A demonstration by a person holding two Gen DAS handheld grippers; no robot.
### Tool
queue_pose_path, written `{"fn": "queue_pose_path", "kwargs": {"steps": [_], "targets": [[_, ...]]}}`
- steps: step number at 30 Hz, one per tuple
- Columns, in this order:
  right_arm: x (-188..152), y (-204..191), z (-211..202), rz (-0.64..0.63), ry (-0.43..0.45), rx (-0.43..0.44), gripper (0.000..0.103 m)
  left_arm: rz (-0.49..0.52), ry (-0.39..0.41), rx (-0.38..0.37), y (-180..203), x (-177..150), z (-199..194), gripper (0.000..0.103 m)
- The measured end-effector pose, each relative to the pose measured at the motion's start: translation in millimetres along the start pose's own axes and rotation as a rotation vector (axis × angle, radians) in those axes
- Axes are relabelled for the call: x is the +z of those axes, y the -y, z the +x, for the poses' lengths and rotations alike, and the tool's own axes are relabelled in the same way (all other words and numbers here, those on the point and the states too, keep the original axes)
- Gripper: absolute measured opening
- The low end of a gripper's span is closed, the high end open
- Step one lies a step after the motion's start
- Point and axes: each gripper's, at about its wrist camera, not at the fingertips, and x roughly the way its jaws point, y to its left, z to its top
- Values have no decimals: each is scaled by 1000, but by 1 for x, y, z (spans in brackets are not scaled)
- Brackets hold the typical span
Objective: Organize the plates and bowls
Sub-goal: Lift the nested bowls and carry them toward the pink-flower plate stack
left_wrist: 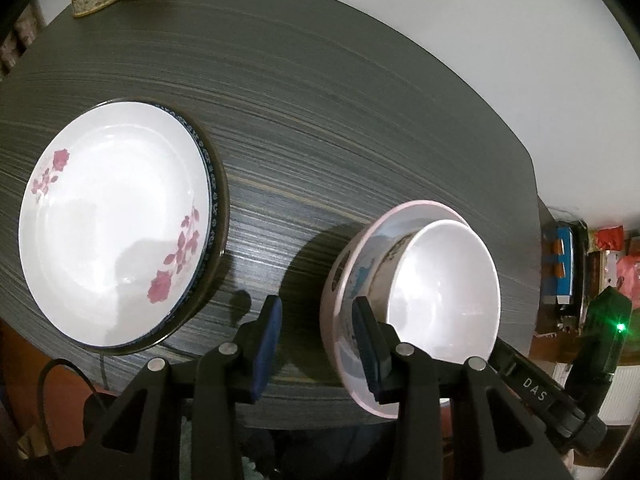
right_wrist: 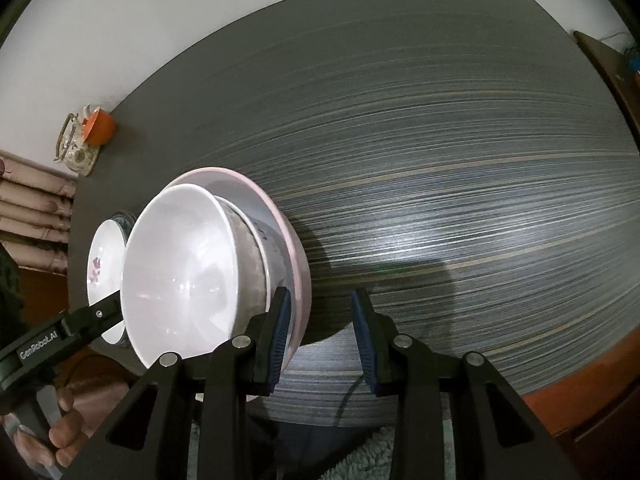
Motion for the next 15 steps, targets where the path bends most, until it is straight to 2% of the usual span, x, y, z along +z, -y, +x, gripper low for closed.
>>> {"fn": "queue_pose_path", "kwargs": {"steps": [15], "targets": [[5,3,10,8,-6,-14,30,7,-41,5,-4,6,20,37]]}}
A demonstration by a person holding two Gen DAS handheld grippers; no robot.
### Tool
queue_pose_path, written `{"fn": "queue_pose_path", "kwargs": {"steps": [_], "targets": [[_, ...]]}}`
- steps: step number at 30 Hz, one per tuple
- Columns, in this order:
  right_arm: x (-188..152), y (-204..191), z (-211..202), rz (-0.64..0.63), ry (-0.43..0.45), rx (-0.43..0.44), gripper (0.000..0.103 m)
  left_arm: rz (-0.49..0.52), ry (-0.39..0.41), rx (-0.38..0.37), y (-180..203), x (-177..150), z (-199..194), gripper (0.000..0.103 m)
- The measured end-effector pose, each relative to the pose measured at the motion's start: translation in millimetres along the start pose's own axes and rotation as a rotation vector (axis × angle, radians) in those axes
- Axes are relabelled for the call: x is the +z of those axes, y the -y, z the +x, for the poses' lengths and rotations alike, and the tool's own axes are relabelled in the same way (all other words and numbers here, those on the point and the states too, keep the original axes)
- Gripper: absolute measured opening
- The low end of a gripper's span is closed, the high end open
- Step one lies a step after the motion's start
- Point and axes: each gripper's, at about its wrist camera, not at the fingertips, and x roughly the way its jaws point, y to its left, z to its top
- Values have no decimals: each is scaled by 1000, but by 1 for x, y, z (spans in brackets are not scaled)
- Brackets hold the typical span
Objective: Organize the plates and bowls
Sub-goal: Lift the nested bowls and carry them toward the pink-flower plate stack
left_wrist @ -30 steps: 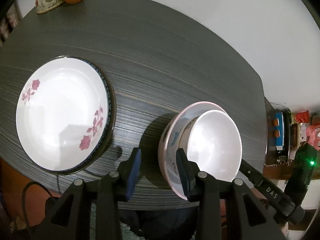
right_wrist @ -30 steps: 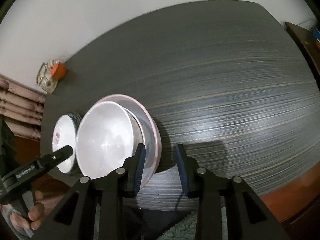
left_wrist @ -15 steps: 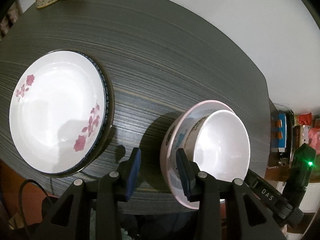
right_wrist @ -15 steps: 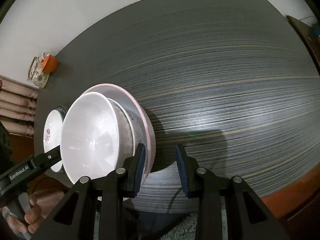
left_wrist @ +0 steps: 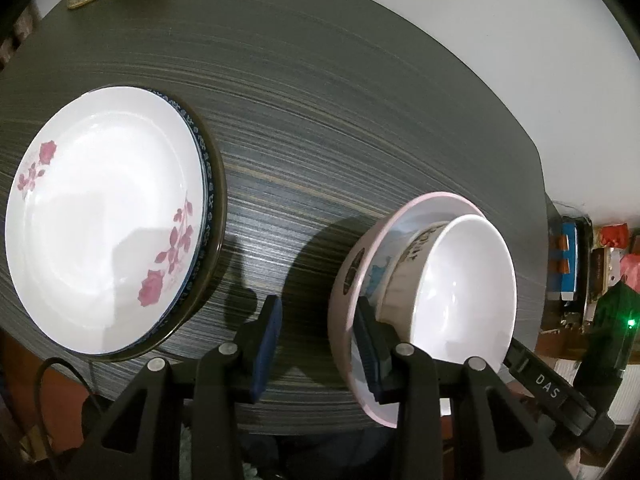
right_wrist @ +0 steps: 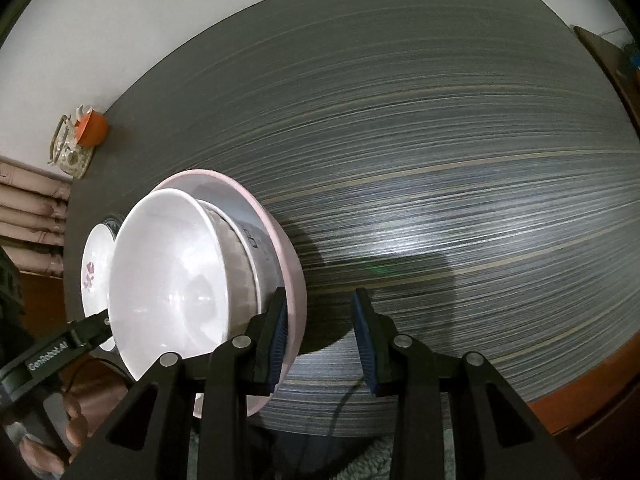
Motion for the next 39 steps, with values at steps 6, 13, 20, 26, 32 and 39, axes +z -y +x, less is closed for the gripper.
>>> {"fn": "queue_pose_path", "kwargs": {"steps": [6,13,20,26,32,39], "targets": [[4,-3,0,-2,-2,-3,31,4,-1,1,3,0,2,35],[4,0,2,24,-9,-21,36,16,-12,-12,8,5,5,26],[5,-4,4,28,0,-18,36,31,-20,-27,15,6,8,15],[5,-4,3,29,1,45,18,44,-19,-32,20,6,11,9],[4,-12,1,13,11,32,12,54,-8,-27,23,4,11,8],[3,-16,2,12,12,17,12,75,8,-15,28,3,8,8]]}}
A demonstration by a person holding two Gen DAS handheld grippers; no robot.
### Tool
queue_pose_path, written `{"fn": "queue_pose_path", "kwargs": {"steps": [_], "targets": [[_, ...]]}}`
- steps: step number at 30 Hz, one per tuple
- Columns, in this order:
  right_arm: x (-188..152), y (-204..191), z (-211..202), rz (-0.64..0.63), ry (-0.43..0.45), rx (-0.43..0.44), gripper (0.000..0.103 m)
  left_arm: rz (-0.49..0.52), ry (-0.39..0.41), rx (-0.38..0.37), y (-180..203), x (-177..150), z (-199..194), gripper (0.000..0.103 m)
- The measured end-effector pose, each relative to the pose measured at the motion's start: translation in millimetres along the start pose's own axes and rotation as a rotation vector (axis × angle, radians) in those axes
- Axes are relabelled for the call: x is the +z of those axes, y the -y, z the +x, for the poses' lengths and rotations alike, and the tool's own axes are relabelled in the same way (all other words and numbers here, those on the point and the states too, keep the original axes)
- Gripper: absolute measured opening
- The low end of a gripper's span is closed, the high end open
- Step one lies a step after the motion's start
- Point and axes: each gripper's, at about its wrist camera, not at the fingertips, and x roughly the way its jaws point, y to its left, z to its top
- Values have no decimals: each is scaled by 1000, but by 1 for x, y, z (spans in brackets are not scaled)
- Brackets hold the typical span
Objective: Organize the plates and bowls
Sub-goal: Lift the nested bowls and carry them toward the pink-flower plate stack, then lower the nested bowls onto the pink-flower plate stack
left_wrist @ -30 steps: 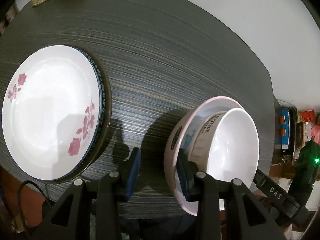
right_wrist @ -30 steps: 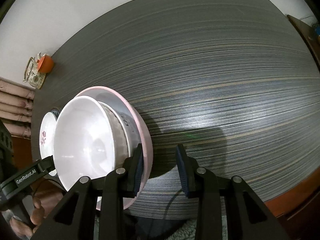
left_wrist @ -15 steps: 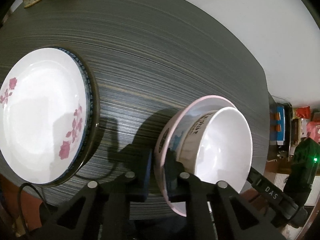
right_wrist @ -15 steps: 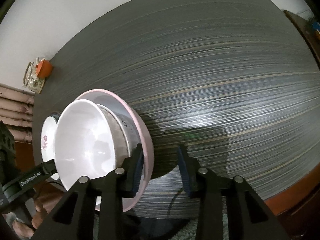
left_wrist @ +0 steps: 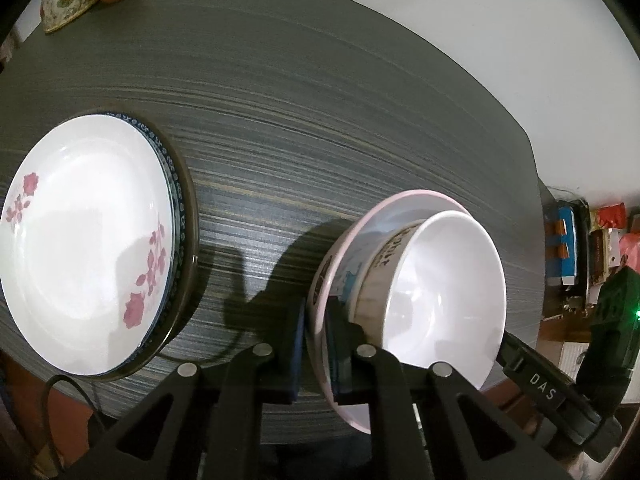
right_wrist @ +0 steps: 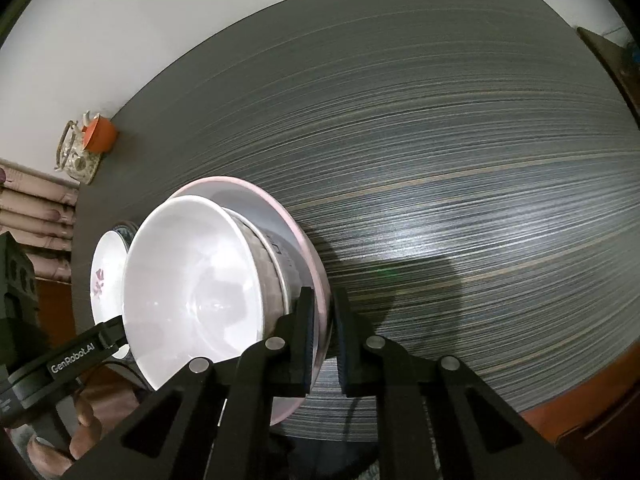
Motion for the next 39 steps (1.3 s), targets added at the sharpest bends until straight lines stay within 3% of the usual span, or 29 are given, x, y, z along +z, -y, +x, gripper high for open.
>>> {"fn": "queue_pose_path", "kwargs": {"steps": [39], "targets": [[-1,-18,-15,-22,57,-7,12,-8,76,-25,-12,-2,-29,8]]}}
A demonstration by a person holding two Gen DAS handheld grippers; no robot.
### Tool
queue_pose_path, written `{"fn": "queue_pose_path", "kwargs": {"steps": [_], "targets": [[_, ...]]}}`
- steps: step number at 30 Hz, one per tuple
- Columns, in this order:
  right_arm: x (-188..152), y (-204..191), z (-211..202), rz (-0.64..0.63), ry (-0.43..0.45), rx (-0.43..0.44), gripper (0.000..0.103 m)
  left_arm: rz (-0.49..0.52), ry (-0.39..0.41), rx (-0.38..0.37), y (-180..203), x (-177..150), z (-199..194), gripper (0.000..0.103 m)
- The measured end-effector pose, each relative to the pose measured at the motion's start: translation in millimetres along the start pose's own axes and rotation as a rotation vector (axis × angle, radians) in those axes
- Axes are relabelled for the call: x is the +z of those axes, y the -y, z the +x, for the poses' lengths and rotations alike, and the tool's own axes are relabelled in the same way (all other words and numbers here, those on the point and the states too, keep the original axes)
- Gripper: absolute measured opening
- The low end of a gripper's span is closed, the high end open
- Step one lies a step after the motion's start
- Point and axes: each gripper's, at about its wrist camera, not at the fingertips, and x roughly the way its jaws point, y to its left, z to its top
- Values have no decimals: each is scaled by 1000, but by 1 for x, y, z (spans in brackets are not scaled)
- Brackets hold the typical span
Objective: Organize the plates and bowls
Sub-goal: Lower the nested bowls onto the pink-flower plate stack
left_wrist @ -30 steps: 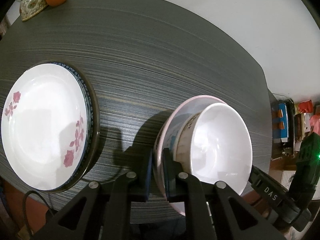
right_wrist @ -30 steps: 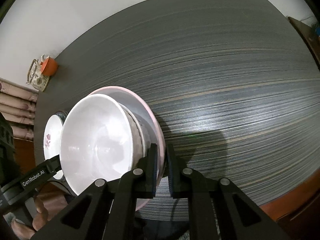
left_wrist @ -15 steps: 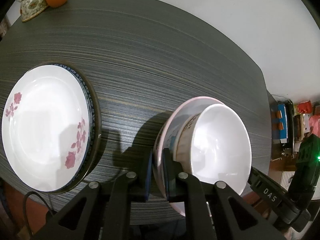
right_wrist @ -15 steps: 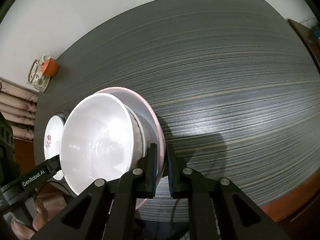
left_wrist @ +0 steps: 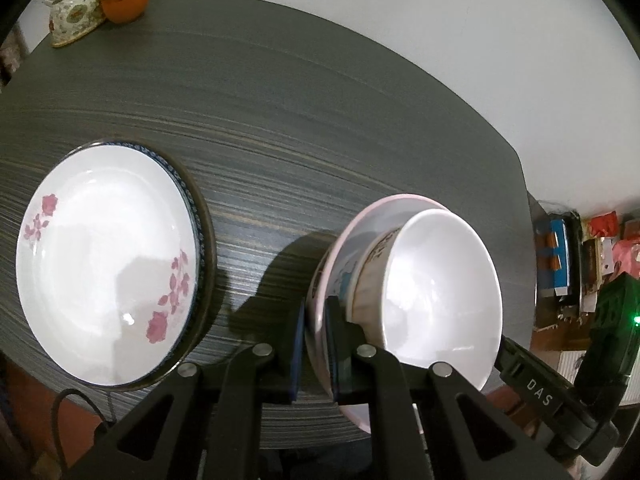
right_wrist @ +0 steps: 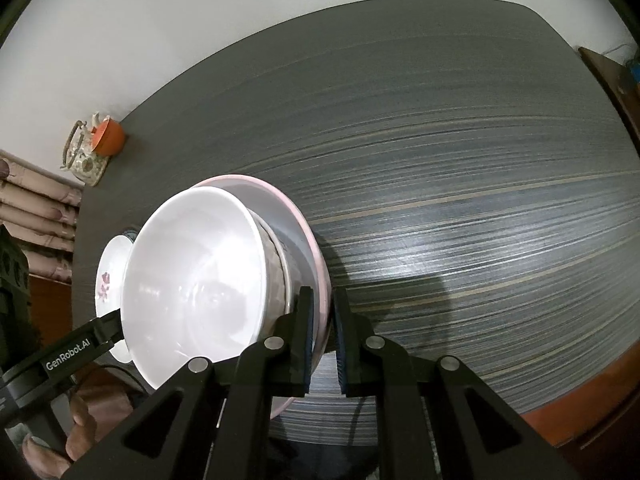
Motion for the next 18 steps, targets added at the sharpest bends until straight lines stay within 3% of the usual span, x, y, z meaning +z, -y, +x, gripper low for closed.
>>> {"fn": "queue_pose_path", "kwargs": {"steps": [18], "targets": [[13,-51,-14,-93,29,39,12,-73,100,32,-52,14,-54,8]]}}
